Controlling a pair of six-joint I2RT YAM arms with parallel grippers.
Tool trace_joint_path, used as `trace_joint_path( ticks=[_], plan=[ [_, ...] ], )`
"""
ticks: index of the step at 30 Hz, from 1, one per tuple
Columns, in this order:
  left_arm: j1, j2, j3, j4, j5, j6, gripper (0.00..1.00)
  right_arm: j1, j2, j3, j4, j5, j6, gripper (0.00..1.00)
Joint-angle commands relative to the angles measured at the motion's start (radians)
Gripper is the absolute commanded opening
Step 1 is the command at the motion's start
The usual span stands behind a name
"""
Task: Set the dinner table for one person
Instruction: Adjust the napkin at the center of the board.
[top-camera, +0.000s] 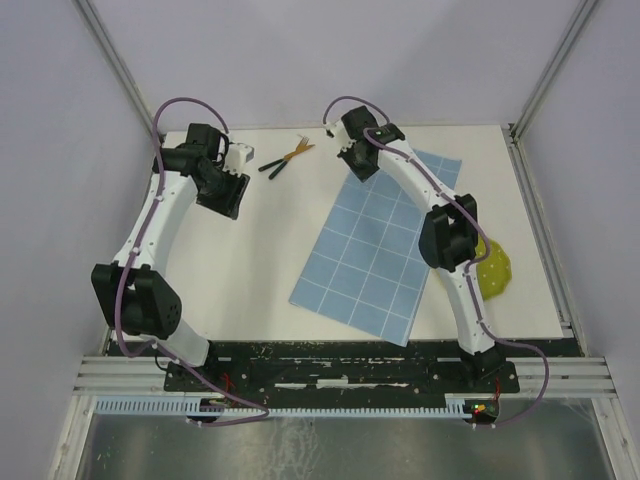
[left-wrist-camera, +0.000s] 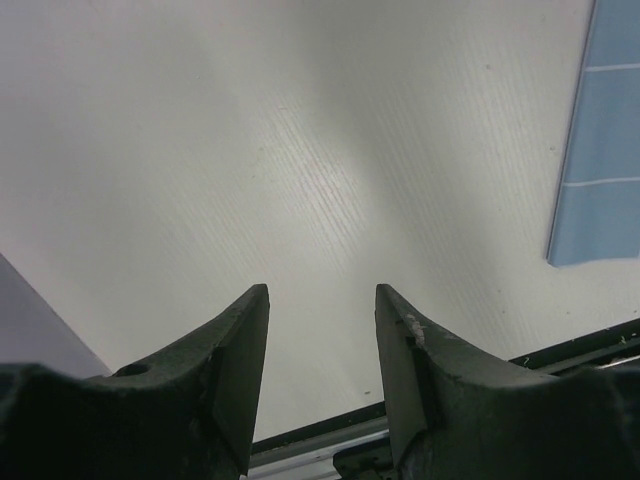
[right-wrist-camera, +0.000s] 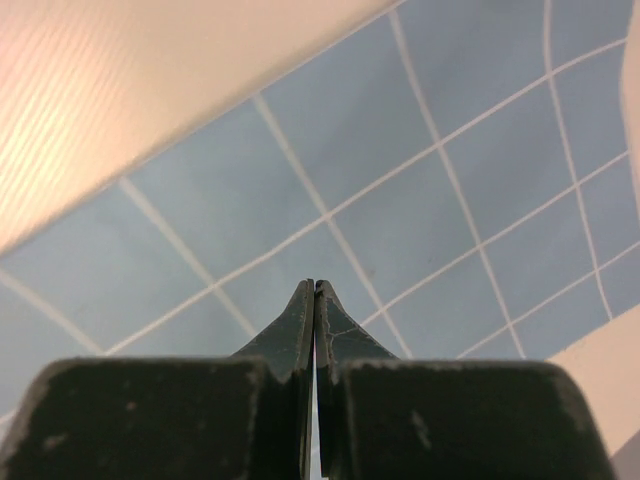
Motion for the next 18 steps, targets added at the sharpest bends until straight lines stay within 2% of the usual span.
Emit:
trace_joint_path(
  ticks=[1, 5, 10, 14, 16, 18],
  plan=[
    [0.0, -0.052, -0.022, 0.042, -0.07, 0.009, 0.54, -0.038, 0.127, 0.213, -0.045, 0.005, 0.01, 0.02],
    [0.0, -0.076, -0.053, 0.046, -0.091, 0.012, 0.54, -0.04, 0.072, 0.116, -0.036, -0.063, 0.006, 0.02],
    [0.0, -0.072, -0.057, 0.05, -0.096, 0.016, 0.54, -0.028, -0.029, -0.029, -0.106, -0.112, -0.016, 0.02],
    [-0.001, -0.06, -0.054, 0.061, -0.092, 0.019, 0.54, -0.004, -0.139, -0.197, -0.153, -0.15, -0.022, 0.26],
    [0.0, -0.051, -0.047, 0.064, -0.085, 0.014, 0.54, 0.023, -0.21, -0.294, -0.142, -0.134, -0.024, 0.32],
    [0.0, -0.045, -0.034, 0.065, -0.078, 0.008, 0.54, 0.031, -0.253, -0.369, -0.111, -0.111, -0.024, 0.33]
  ],
)
